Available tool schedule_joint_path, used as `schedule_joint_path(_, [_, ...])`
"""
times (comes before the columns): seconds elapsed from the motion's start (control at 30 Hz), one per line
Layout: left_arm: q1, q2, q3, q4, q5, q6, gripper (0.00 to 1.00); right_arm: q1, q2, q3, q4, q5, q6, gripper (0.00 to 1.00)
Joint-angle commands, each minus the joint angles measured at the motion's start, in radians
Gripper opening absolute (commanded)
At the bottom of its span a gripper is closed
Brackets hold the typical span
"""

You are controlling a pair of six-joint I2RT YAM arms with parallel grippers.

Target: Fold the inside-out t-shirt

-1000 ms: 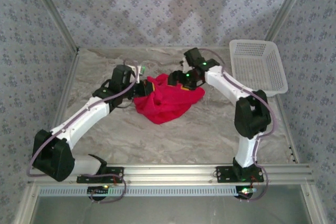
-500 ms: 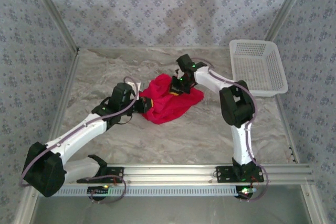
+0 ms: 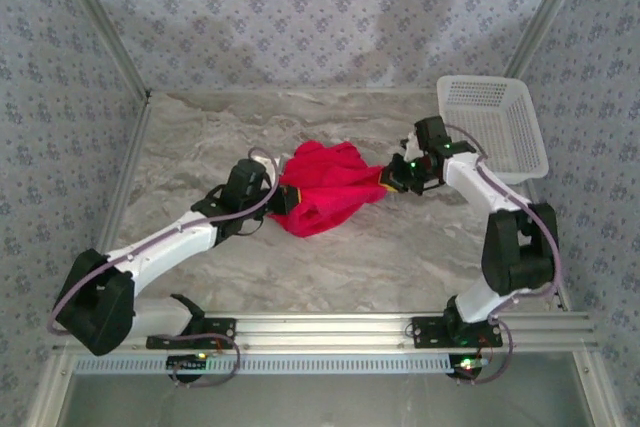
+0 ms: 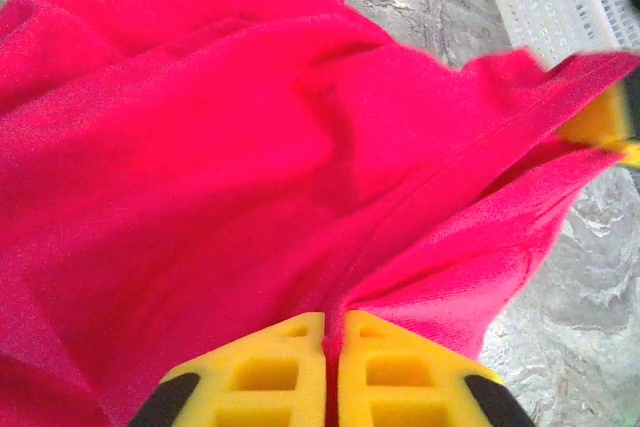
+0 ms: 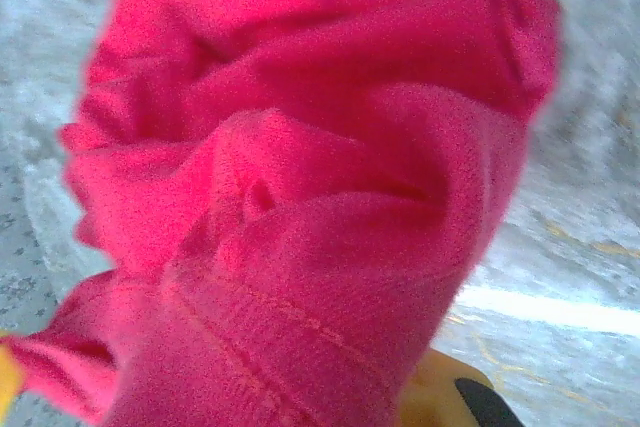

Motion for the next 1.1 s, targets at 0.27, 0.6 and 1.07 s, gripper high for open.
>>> schedule_joint_path(0.27, [0.027,-0.041,0.088,-0.290,-0.154,0.017,0.53,0.059,0.026,0.112,-0.096,0.122,-0.096,0.61])
schedule_joint_path(0.6, [-0.173,-0.011,-0.091,-0.044,0.011,0.071,0.70,0.125,-0.063,0.034,-0.202,0.229,-0.163,0.68])
schedule_joint_path(1.07, [-0.208,0.323,0.047,-0.049,-0.066,0.081,0.20,0.219,-0.127,-0.117,-0.196,0.204,-0.151,0.64])
